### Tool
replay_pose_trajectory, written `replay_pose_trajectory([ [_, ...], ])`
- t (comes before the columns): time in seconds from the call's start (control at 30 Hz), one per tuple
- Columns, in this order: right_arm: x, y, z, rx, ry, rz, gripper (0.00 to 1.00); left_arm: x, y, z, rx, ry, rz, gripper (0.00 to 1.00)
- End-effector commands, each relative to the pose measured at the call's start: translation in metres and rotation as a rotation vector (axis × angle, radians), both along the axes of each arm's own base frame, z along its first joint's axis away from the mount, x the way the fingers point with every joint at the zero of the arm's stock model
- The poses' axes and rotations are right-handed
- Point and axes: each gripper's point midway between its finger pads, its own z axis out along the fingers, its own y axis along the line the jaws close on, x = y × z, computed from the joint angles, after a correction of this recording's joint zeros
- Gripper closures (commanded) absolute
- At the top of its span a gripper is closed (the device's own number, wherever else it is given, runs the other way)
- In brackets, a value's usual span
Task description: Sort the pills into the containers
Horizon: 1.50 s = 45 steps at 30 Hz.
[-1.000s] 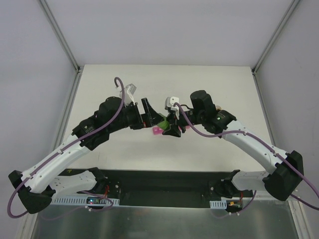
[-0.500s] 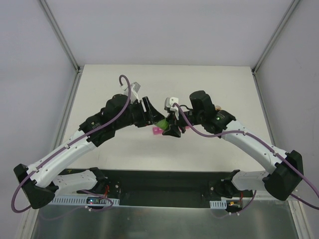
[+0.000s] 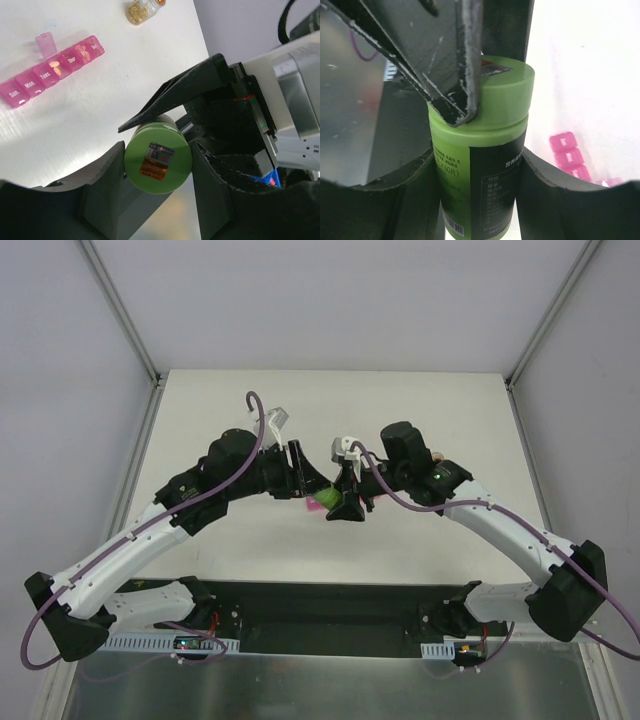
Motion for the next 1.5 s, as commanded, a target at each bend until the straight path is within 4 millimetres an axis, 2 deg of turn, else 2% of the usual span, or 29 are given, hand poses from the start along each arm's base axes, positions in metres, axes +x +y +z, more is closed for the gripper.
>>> replay_pose_trajectory([
  [0.0,-0.018,0.015,0.051,0.191,0.04,0.16,0.92,-0.024,-0.007,0.021,-0.024,-0.084,-0.186,0.67],
  [0.1,-0.031,0.014,0.059,0.239,0.107,0.237,0.92,-0.035,-0.012,0.019,-0.024,-0.099,-0.297,0.67],
  [0.13,-0.039,0.012,0.063,0.259,0.119,0.284,0.92,-0.052,-0.016,0.022,-0.05,-0.092,-0.414,0.67],
  [0.2,-0.047,0.009,0.068,0.279,0.126,0.327,0.92,-0.059,-0.017,0.017,-0.067,-0.061,-0.494,0.67],
  [0.23,-0.054,0.007,0.072,0.293,0.137,0.368,0.92,-0.07,-0.017,0.018,-0.087,-0.066,-0.582,0.67],
  [0.33,-0.064,0.003,0.078,0.311,0.145,0.421,0.92,-0.077,-0.012,0.014,-0.096,-0.069,-0.663,0.67],
  [0.47,-0.069,0.002,0.082,0.319,0.147,0.449,0.92,-0.096,-0.007,0.02,-0.146,-0.07,-0.804,0.66],
  [0.53,-0.07,0.002,0.081,0.317,0.151,0.454,0.92,-0.098,-0.007,0.02,-0.144,-0.064,-0.832,0.65],
  [0.57,-0.07,0.002,0.081,0.316,0.152,0.452,0.92,-0.096,-0.007,0.018,-0.132,-0.066,-0.828,0.6],
  [0.63,-0.068,0.004,0.079,0.313,0.152,0.443,0.92,-0.088,-0.007,0.017,-0.112,-0.079,-0.798,0.47],
  [0.7,-0.067,0.005,0.077,0.31,0.147,0.436,0.92,-0.072,-0.005,0.017,-0.072,-0.112,-0.708,0.19],
  [0.77,-0.065,0.005,0.075,0.3,0.139,0.418,0.92,-0.061,0.0,0.028,-0.065,-0.157,-0.633,0.09],
  [0.8,-0.064,0.005,0.073,0.296,0.132,0.416,0.92,-0.05,0.003,0.031,-0.043,-0.182,-0.561,0.02],
  [0.87,-0.06,0.006,0.07,0.281,0.106,0.397,0.92,-0.044,0.01,0.048,-0.061,-0.219,-0.484,0.01],
  [0.93,-0.054,0.006,0.061,0.254,0.073,0.364,0.92,-0.032,0.017,0.054,-0.054,-0.225,-0.365,0.01],
  [0.97,-0.051,0.006,0.062,0.246,0.046,0.352,0.92,-0.033,0.022,0.062,-0.07,-0.249,-0.323,0.01],
  [1.03,-0.04,0.005,0.051,0.194,0.005,0.283,0.92,-0.025,0.029,0.062,-0.094,-0.222,-0.209,0.01],
  [1.1,-0.031,0.005,0.048,0.172,-0.05,0.236,0.92,-0.027,0.037,0.072,-0.151,-0.242,-0.14,0.01],
  [1.13,-0.019,0.006,0.045,0.149,-0.091,0.175,0.92,-0.025,0.037,0.058,-0.175,-0.179,-0.099,0.01],
  [1.17,-0.016,0.006,0.043,0.135,-0.109,0.153,0.92,-0.026,0.042,0.06,-0.203,-0.19,-0.071,0.01],
  [1.23,0.001,0.006,0.039,0.097,-0.152,0.065,0.92,-0.021,0.042,0.048,-0.227,-0.137,-0.018,0.01],
  [1.33,0.013,0.006,0.034,0.065,-0.18,-0.005,0.92,-0.013,0.043,0.035,-0.213,-0.102,0.065,0.01],
  [1.47,0.018,0.008,0.031,0.045,-0.193,-0.03,0.92,0.004,0.042,0.025,-0.183,-0.087,0.187,0.01],
])
